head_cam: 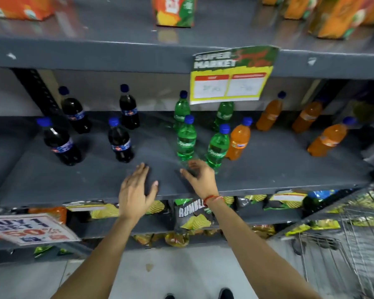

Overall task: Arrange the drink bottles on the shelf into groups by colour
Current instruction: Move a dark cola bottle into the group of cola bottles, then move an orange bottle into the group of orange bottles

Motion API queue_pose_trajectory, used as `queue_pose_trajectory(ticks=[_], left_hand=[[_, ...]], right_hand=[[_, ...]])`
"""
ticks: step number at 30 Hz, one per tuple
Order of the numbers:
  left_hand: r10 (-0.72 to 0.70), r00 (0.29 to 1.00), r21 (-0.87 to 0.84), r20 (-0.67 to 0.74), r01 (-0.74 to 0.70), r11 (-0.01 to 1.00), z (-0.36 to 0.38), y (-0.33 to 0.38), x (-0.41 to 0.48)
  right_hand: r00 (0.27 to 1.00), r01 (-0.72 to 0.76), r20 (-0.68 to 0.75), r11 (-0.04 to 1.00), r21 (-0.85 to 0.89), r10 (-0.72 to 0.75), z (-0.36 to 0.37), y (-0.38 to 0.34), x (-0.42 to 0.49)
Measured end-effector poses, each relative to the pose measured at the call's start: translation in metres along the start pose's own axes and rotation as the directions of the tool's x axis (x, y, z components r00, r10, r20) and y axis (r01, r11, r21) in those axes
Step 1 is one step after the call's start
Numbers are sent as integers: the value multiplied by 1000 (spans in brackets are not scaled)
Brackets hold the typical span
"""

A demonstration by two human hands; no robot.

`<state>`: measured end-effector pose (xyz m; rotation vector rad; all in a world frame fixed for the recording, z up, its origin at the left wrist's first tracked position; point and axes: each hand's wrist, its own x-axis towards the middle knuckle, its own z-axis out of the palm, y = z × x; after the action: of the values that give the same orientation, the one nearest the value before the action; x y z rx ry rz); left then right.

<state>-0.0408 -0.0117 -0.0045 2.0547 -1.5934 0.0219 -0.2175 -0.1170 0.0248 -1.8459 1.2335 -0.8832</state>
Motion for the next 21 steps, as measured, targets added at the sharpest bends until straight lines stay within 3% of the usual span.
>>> queue_pose_trajectory(ticks=[4, 9, 15, 21], left_hand=[[143, 985, -34, 92, -140, 990, 33, 75, 11], [91, 982, 38, 167, -98, 994, 66, 133, 25], [22, 983, 116, 184, -44, 992, 78, 147, 29], [26, 982, 144, 190, -54, 988, 81, 149, 30]], right_hand=[[994, -15, -113, 998, -56, 9, -60, 36, -12], [967, -57, -254, 993, -107, 28, -120, 68, -3], [961, -100, -264, 993, -61, 80, -154, 88, 24], [979, -147, -148, 989, -17, 143, -151, 92, 46]])
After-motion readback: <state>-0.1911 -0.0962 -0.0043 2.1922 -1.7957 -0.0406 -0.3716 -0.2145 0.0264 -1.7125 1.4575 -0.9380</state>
